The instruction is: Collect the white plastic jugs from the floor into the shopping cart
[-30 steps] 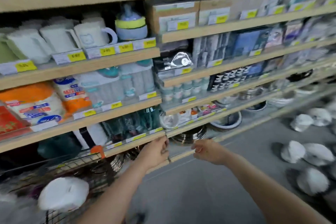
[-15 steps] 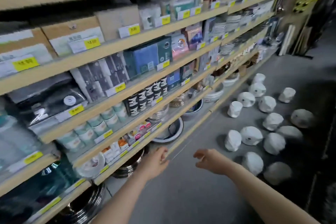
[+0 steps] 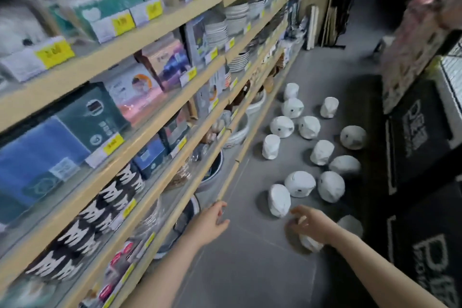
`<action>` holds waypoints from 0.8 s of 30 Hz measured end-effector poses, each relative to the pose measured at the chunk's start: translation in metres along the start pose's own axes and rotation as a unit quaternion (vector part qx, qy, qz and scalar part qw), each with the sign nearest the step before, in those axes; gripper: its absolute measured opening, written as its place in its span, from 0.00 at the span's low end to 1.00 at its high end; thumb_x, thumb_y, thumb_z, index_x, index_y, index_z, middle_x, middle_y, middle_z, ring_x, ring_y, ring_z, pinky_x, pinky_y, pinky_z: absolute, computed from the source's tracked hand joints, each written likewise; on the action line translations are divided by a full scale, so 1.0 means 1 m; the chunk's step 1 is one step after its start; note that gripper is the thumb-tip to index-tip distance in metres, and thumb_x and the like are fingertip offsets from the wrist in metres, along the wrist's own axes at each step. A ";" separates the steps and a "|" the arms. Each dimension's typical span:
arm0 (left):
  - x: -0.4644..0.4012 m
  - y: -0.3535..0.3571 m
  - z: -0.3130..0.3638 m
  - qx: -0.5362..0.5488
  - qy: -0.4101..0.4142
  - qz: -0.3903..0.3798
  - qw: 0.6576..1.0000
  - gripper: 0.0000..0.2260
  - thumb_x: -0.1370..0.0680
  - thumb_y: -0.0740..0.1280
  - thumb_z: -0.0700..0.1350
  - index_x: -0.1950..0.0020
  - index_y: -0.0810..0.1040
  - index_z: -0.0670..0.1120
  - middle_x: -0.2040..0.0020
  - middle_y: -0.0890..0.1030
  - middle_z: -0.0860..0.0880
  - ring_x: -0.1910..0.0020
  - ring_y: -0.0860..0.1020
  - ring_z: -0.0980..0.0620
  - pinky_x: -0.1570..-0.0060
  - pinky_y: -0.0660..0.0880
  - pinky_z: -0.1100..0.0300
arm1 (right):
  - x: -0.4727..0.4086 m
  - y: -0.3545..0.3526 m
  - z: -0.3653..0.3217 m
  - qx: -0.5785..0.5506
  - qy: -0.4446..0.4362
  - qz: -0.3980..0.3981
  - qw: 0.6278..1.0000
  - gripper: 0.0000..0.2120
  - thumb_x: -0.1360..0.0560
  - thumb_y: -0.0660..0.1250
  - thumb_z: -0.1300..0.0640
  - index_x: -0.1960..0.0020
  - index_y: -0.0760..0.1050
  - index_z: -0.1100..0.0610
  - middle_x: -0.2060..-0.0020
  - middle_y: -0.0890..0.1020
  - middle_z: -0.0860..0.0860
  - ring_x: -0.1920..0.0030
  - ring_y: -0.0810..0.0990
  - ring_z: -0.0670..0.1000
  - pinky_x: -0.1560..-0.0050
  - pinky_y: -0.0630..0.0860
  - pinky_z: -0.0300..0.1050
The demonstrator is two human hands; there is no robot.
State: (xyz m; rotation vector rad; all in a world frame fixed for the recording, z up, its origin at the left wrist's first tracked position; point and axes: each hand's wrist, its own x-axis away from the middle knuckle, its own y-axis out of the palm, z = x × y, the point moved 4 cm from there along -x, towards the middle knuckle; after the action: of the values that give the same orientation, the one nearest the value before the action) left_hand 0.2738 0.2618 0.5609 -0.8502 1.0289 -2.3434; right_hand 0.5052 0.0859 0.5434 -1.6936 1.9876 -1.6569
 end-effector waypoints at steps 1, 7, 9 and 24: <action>-0.021 -0.005 0.007 -0.005 0.008 -0.005 1.000 0.20 0.22 0.64 0.52 0.32 0.68 0.49 0.47 0.72 0.55 0.47 0.74 0.54 0.44 0.73 0.55 | -0.010 -0.010 0.008 -0.010 0.011 0.006 1.000 0.25 0.28 0.69 0.48 0.32 0.68 0.49 0.38 0.76 0.50 0.41 0.76 0.51 0.39 0.71 0.43; -0.142 -0.022 0.051 -0.013 0.045 -0.042 0.998 0.22 0.23 0.65 0.53 0.31 0.65 0.50 0.47 0.70 0.55 0.42 0.74 0.53 0.42 0.72 0.56 | -0.067 -0.079 0.048 -0.046 0.038 0.025 0.998 0.32 0.29 0.71 0.49 0.29 0.63 0.49 0.35 0.71 0.48 0.37 0.72 0.49 0.41 0.70 0.39; -0.180 -0.020 0.065 -0.018 0.052 -0.047 0.997 0.24 0.23 0.65 0.53 0.29 0.64 0.50 0.45 0.70 0.54 0.41 0.73 0.54 0.42 0.71 0.60 | -0.094 -0.097 0.069 -0.061 0.044 0.025 0.997 0.37 0.34 0.72 0.43 0.29 0.62 0.48 0.34 0.71 0.49 0.38 0.73 0.50 0.40 0.72 0.43; -0.499 0.102 0.146 -0.013 0.111 -0.112 0.987 0.32 0.24 0.66 0.57 0.24 0.56 0.57 0.25 0.61 0.53 0.27 0.62 0.54 0.31 0.60 0.61 | -0.330 -0.163 0.238 -0.045 0.054 0.045 0.997 0.41 0.33 0.74 0.46 0.27 0.55 0.41 0.31 0.60 0.46 0.34 0.65 0.49 0.37 0.70 0.43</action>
State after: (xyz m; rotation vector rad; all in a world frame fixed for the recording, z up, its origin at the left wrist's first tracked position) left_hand 0.7445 0.4268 0.3826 -0.7627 1.1026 -2.6688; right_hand 0.8948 0.1971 0.3759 -1.5466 2.1825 -1.6869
